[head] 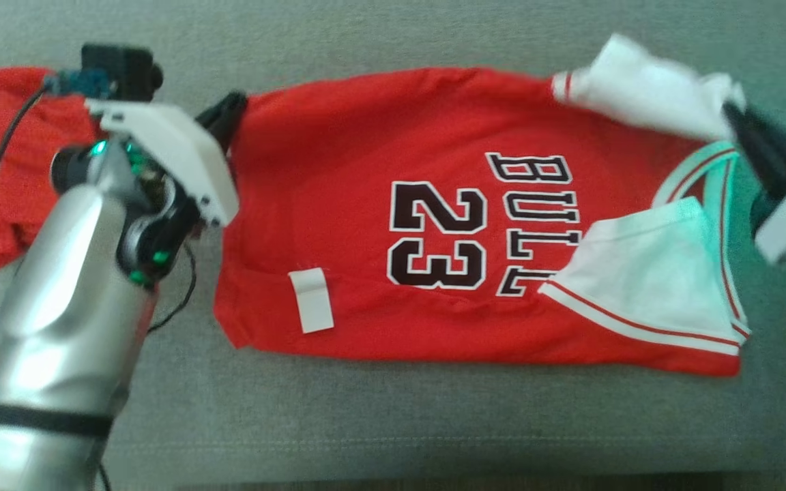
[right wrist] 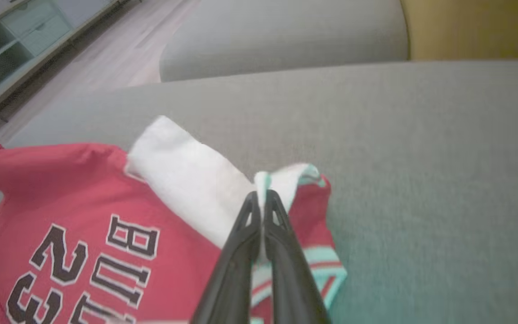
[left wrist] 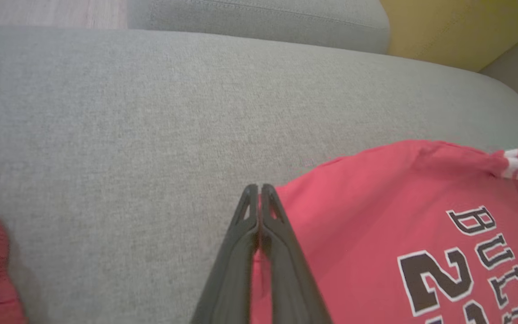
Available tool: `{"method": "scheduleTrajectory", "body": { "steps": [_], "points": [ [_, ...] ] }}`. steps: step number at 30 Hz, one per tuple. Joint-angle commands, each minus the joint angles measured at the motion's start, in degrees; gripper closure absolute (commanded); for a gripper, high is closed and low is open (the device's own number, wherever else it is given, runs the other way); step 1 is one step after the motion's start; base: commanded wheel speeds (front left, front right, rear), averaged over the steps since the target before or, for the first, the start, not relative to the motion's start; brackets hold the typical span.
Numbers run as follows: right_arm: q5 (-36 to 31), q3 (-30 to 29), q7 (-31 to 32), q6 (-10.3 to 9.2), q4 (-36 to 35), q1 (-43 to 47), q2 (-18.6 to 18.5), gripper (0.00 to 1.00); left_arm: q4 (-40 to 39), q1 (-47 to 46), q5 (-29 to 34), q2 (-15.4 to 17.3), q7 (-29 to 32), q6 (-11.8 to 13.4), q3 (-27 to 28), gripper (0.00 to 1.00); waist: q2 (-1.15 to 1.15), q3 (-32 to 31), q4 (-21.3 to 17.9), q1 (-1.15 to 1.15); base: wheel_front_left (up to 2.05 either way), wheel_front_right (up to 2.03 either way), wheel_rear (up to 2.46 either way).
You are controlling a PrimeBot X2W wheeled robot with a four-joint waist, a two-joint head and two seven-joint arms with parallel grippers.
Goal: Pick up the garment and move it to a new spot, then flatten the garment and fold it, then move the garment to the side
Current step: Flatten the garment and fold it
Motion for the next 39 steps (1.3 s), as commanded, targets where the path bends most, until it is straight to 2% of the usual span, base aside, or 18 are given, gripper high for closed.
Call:
{"method": "scheduleTrajectory", "body": {
  "steps": [1,5,12,22,23,24,25,30,34,39],
  "points": [
    [0.25,-1.71,1.15,0.22,-3.56,4.07,-1.63,1.00,-4.74,1.12,-0.58,3.67,0.97,0.74,2.54,1.00,0.00,-0.45,-0.95,0.01,0.00,0.00,0.00],
    [-0.33,-5.57,2.61,0.22,-7.89,11.61,0.44,1.00,-10.91,6.62,-1.66,6.57,2.12,3.01,4.44,1.00,0.00,-0.72,-2.21,0.01,0.00,0.00,0.00],
    [-3.29,-13.09,4.41,0.22,-13.02,22.75,6.34,1.00,-18.47,15.36,-3.59,8.77,2.15,6.16,7.01,1.00,0.00,-0.97,-3.22,0.01,0.00,0.00,0.00],
    [-9.62,-20.88,7.35,0.22,-19.01,33.50,14.52,1.00,-24.13,25.66,-5.64,8.96,0.73,8.20,8.15,1.00,0.00,-1.72,-3.60,0.01,0.00,0.00,0.00],
    [-10.43,-21.17,7.48,0.22,-19.56,34.14,15.21,0.95,-24.01,26.28,-5.83,8.67,0.54,8.36,8.12,0.82,0.00,-1.77,-3.61,0.01,0.00,0.00,0.00],
    [-11.23,-21.36,7.66,0.22,-19.98,34.73,15.89,0.30,-23.79,26.80,-6.07,8.37,0.08,8.46,8.27,0.21,0.00,-1.81,-3.67,0.01,0.00,0.00,0.00],
    [-12.26,-21.70,7.41,0.22,-20.44,35.15,16.47,0.00,-23.51,27.19,-6.07,8.12,-0.77,8.54,8.47,0.00,0.00,-1.86,-3.69,0.01,0.00,0.00,0.00],
    [-19.93,-24.78,1.29,0.22,-23.63,36.03,20.36,0.00,-22.86,29.50,-2.05,6.84,-8.89,10.77,8.86,0.00,0.00,-2.86,-3.98,0.01,0.00,0.00,0.00],
    [-26.96,-26.84,-3.53,0.22,-27.44,35.93,23.68,0.00,-24.40,31.50,3.34,5.76,-17.04,14.01,8.52,0.00,0.00,-4.27,-4.24,0.01,0.00,0.00,0.00],
    [-31.89,-27.62,-5.69,0.22,-31.14,35.31,26.14,0.00,-27.69,33.19,9.26,4.55,-25.56,17.52,7.58,0.00,0.00,-6.64,-4.25,0.01,0.00,0.00,0.00]
  ]
}}
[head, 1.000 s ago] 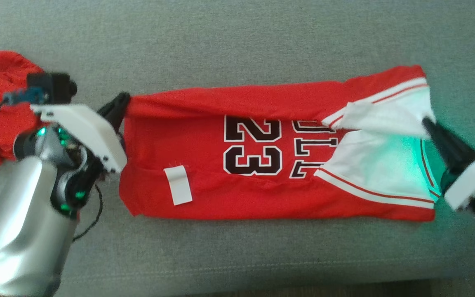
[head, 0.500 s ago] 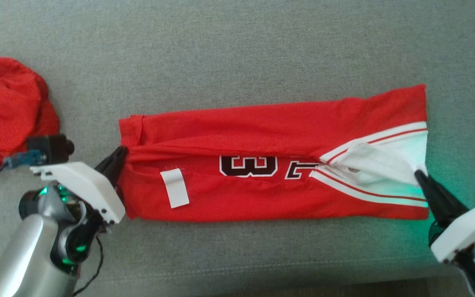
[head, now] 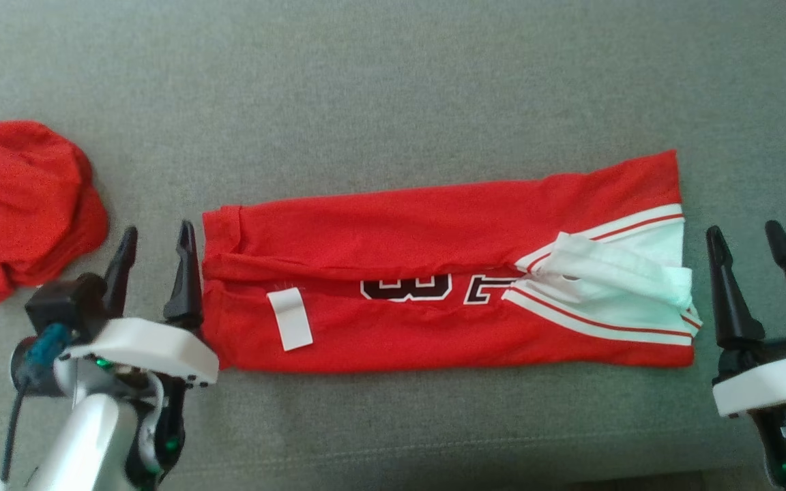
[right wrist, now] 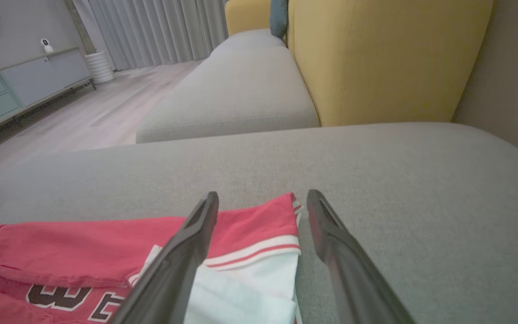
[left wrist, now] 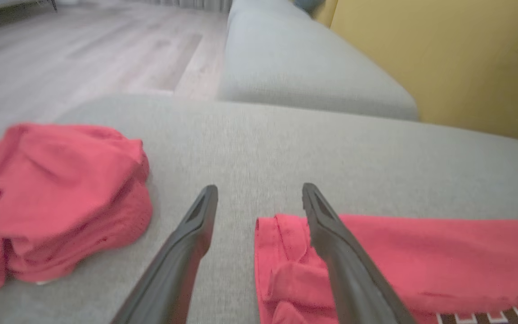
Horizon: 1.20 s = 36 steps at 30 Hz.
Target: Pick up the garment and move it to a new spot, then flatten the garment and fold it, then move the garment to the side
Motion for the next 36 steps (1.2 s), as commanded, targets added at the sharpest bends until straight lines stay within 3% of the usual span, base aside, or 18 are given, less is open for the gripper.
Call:
{"method": "scheduleTrajectory", "body": {
  "steps": [1,11,25,36],
  "points": [
    [-0.98,0.87,-0.48,0.22,-3.02,-0.63,-0.15,0.00,-3.07,-0.80,1.68,0.48,-2.40,1.10,1.57,0.00,0.00,-1.53,0.03,0.00,0.00,0.00,0.00],
    [-2.34,2.76,0.70,0.22,-4.38,0.39,2.12,0.00,-7.39,3.14,5.29,-0.35,-4.85,4.73,-0.22,0.00,0.00,-5.53,0.27,0.00,0.00,0.00,0.00],
    [-1.83,2.56,1.27,0.22,-2.63,0.41,2.32,0.00,-8.35,3.05,5.95,0.10,-4.44,5.13,-1.22,0.00,0.00,-5.58,0.83,0.00,0.00,0.00,0.00],
    [1.16,1.21,4.71,0.22,10.93,-5.23,-2.63,0.00,-8.31,-1.98,6.95,-1.27,-4.46,3.44,-4.07,0.00,0.00,0.81,3.27,0.00,0.00,0.00,0.00]
  ]
}}
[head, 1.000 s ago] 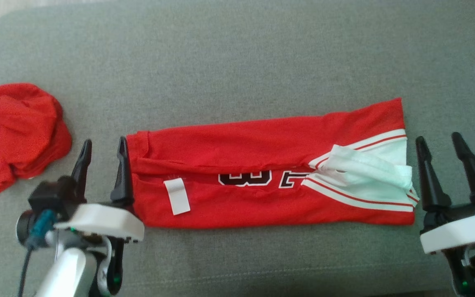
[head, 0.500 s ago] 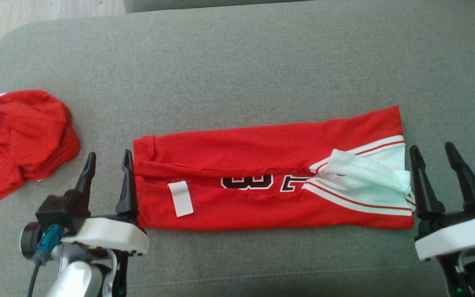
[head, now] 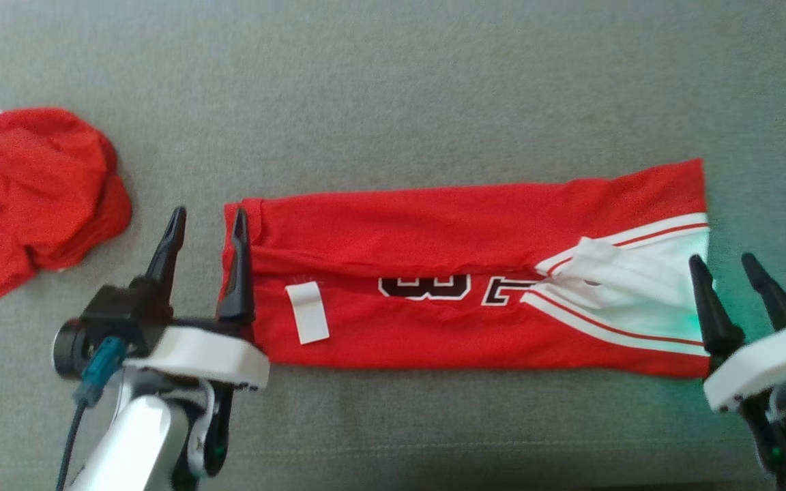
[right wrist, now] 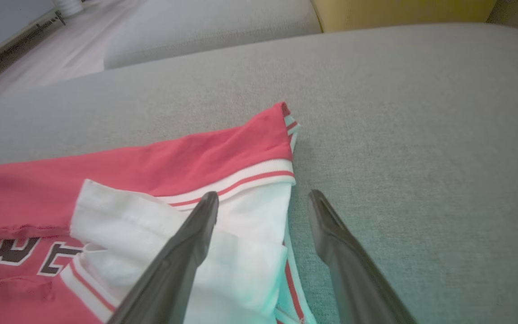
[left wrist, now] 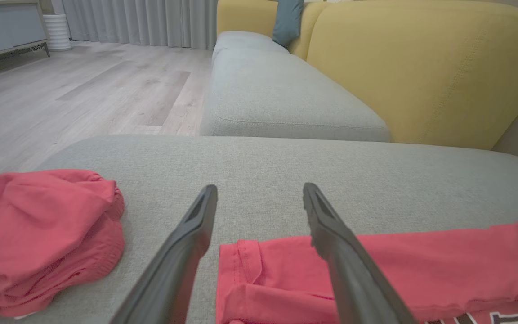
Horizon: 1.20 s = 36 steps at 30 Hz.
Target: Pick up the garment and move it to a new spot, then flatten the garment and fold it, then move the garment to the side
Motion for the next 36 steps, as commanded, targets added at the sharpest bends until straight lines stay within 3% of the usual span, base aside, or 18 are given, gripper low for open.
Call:
{"method": "scheduleTrajectory", "body": {
  "steps": [1,11,12,14,23,32,36],
  "points": [
    [0.43,0.75,0.55,0.21,-1.04,-2.12,-1.67,0.00,-1.42,-2.70,0.60,0.47,-0.58,-0.34,1.50,0.00,0.00,1.85,1.00,-0.01,0.00,0.00,0.00],
    [3.45,-0.10,11.56,0.21,5.05,-4.86,-1.57,0.00,0.49,-6.17,0.91,-0.13,-1.50,-1.02,1.05,0.00,0.00,5.05,2.17,-0.01,0.00,0.00,0.00],
    [3.56,0.07,12.62,0.21,4.93,-4.73,-1.53,0.20,0.59,-6.30,0.84,-0.13,-1.57,-1.02,1.12,0.00,0.00,5.05,2.16,-0.01,0.00,0.00,0.00],
    [4.62,0.21,14.53,0.21,4.64,-4.46,-1.23,1.00,0.74,-6.42,0.77,-0.11,-1.66,-0.95,1.22,0.00,0.00,4.96,2.10,-0.01,0.00,0.00,0.00],
    [7.11,-1.16,15.10,0.21,2.02,-3.50,-1.80,1.00,1.51,-6.06,0.07,-0.26,-1.95,-1.00,1.17,0.00,0.00,3.60,1.78,-0.01,0.00,0.00,0.00],
    [5.79,-11.13,15.02,0.21,-1.15,-0.38,-5.42,1.00,1.47,-5.00,0.12,0.08,-1.36,-0.38,0.56,0.00,0.00,1.09,1.23,-0.01,0.00,0.00,0.00],
    [5.14,-12.94,15.55,0.21,-2.12,0.05,-6.90,1.00,1.47,-4.39,-0.03,0.19,-1.00,-0.15,0.32,0.00,0.00,-0.18,0.82,-0.01,0.00,0.00,0.00]
  ]
}}
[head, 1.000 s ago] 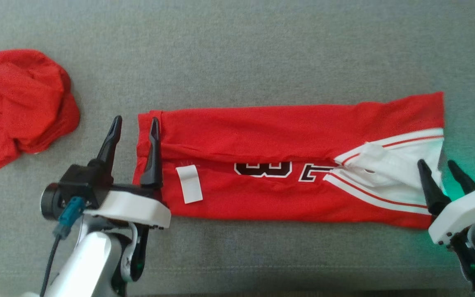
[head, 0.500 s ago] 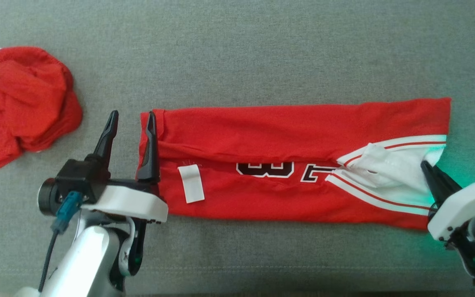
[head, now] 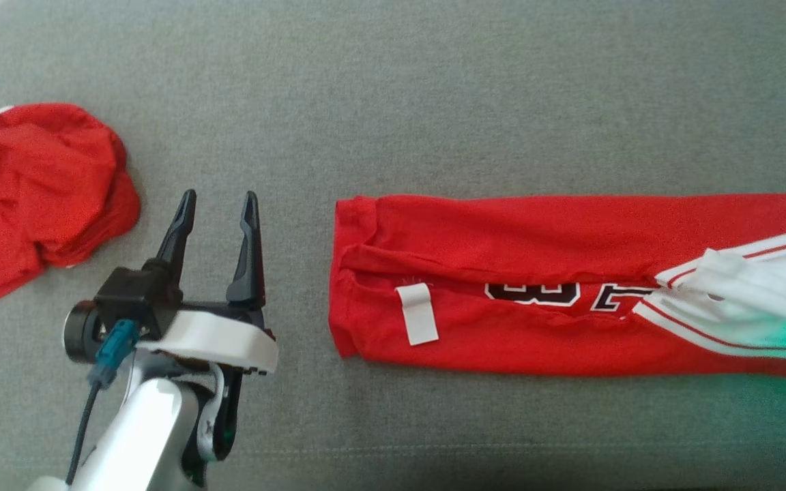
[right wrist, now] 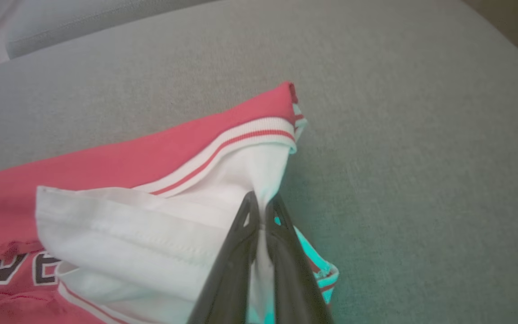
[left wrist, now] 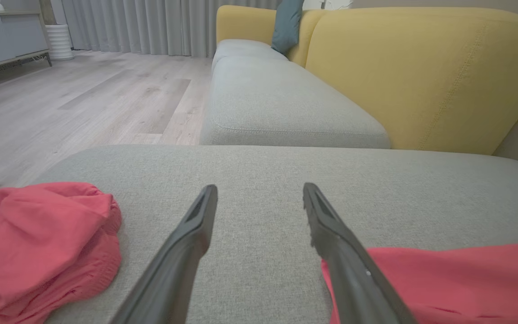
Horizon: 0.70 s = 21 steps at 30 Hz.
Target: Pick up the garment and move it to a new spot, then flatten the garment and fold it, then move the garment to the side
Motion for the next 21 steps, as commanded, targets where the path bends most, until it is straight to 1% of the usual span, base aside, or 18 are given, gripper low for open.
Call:
{"method": "scheduleTrajectory", "body": {
  "steps": [1,3,7,10,12,14,17,19,21],
  "points": [
    [-0.65,0.60,-0.10,0.21,-3.50,-0.55,-2.38,1.00,-1.79,-0.29,-0.32,1.42,0.06,0.29,1.71,0.00,0.00,-0.80,-0.29,0.00,0.00,0.00,0.00],
    [-1.14,2.40,0.52,0.21,-6.26,-1.40,-2.13,1.00,-1.67,0.21,-0.54,1.59,0.36,0.45,1.76,0.00,0.00,-1.78,-0.67,0.00,0.00,0.00,0.00],
    [-2.16,9.78,2.26,0.21,-13.88,-4.08,-0.92,1.00,-1.84,1.06,-0.80,1.80,0.98,0.76,1.61,0.00,0.00,-3.56,-1.20,0.00,0.00,0.00,0.00],
    [-2.07,16.42,3.29,0.21,-17.08,-6.64,1.79,1.00,-2.02,1.38,-1.02,1.83,1.45,0.81,1.36,0.00,0.00,-4.54,-1.24,0.00,0.00,0.00,0.00],
    [-1.11,20.97,3.50,0.21,-17.73,-8.35,4.53,1.00,-2.23,1.39,-1.02,1.89,1.81,0.88,1.17,0.00,0.00,-4.75,-1.06,0.00,0.00,0.00,0.00],
    [0.11,25.01,2.96,0.21,-16.61,-10.07,7.59,1.00,-2.46,1.34,-0.97,1.97,2.08,0.95,1.01,0.00,0.00,-4.87,-0.82,0.00,0.00,0.00,0.00],
    [2.06,30.57,1.41,0.21,-12.92,-12.01,11.72,1.00,-2.55,1.09,-0.80,1.95,2.44,0.93,0.53,0.00,0.00,-4.80,0.00,0.00,0.00,0.00,0.00],
    [3.48,34.11,-0.44,0.21,-9.75,-12.95,13.21,1.00,-2.56,0.91,-0.75,1.77,2.67,0.92,0.15,0.00,0.00,-4.65,0.76,0.00,0.00,0.00,0.00],
    [5.15,37.66,-2.39,0.21,-6.07,-13.61,13.93,1.00,-2.52,0.70,-0.75,1.55,2.75,0.86,-0.18,0.00,0.00,-4.31,1.61,0.00,0.00,0.00,0.00]
  ]
}}
